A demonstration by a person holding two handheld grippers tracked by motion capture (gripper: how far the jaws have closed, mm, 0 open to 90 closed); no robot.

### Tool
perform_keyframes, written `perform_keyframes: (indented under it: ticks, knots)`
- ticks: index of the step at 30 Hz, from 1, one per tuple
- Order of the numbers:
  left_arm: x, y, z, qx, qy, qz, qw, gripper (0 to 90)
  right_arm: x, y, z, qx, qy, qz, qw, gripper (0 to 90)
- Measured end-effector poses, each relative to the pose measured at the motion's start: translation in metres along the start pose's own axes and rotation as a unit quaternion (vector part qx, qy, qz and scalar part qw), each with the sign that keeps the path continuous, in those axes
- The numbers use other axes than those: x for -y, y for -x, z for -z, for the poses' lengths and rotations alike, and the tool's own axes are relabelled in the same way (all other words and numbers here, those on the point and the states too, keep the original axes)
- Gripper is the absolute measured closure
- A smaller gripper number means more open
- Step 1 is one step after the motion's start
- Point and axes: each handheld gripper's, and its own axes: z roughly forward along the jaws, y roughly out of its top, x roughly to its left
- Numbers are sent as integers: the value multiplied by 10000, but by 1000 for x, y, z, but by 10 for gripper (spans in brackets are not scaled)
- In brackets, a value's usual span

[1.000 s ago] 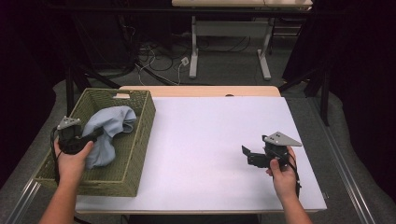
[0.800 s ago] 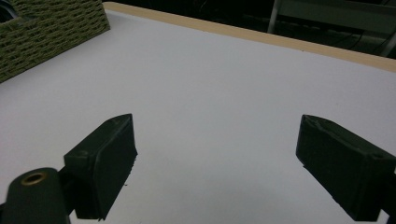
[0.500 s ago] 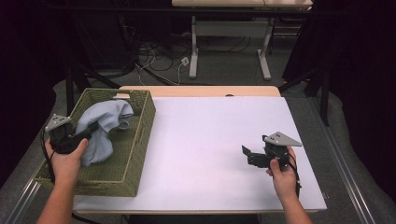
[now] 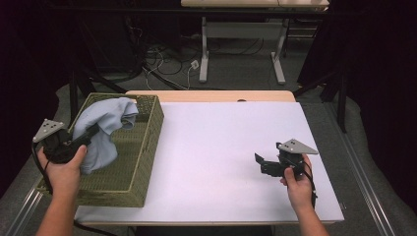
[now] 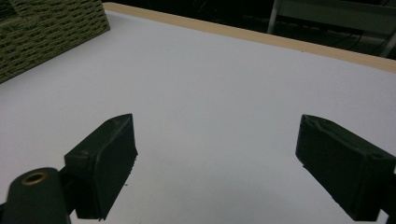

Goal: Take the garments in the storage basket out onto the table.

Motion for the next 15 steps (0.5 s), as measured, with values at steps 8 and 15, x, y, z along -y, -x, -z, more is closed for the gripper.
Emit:
perform_keyframes:
  ticks: [8, 15]
  knots:
    - [-8, 11, 12, 115, 260, -67, 9996, 728, 0, 0, 0, 2, 3, 2, 10000, 118]
    - [-12, 19, 19, 203, 385, -99, 9990, 728, 0, 0, 0, 10, 32, -10, 10000, 119]
